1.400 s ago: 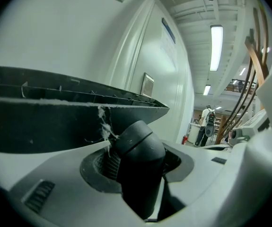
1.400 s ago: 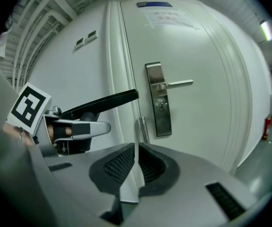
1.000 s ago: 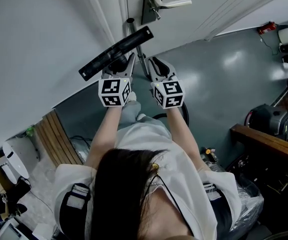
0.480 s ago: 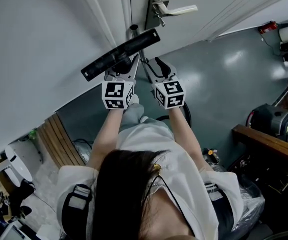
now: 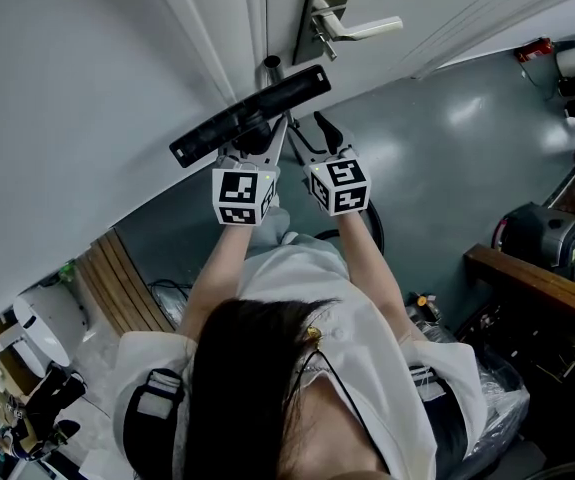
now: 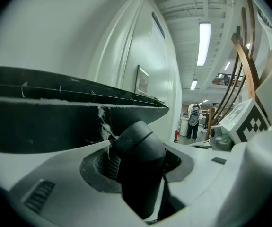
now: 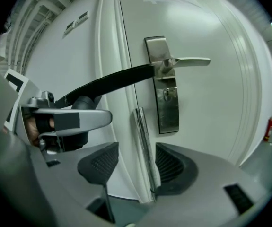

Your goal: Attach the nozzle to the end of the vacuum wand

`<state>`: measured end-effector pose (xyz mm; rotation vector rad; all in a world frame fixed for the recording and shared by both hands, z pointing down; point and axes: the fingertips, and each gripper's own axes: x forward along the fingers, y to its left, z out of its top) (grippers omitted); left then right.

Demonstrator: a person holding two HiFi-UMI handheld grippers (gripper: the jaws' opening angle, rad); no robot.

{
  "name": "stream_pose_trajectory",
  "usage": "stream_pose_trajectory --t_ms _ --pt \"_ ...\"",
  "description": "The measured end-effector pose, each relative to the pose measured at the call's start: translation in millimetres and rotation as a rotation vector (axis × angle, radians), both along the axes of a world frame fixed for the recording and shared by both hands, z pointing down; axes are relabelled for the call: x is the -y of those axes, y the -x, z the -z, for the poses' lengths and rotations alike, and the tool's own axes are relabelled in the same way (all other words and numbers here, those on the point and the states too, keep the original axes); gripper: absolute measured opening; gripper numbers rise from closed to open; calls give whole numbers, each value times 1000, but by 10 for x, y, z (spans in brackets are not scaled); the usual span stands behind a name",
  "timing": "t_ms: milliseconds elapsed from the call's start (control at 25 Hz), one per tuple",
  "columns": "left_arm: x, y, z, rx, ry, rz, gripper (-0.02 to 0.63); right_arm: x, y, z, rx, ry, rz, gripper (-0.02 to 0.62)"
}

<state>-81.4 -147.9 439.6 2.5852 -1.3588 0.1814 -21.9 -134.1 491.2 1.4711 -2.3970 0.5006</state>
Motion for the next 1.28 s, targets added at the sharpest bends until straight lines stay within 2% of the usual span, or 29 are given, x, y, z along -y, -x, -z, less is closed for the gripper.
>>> stream_pose_trajectory --t_ms 280,480,1000,1280 --pt "95 16 68 21 -57 -34 196 69 24 -96 -5 22 -22 239" --pt "145 30 179 32 -134 -58 198 160 108 -93 -13 18 -17 241" --pt "292 5 301 28 -187 -89 196 376 127 -204 -85 16 -33 267" --pt "443 -51 360 29 -188 -52 198 590 108 -385 -130 30 12 282"
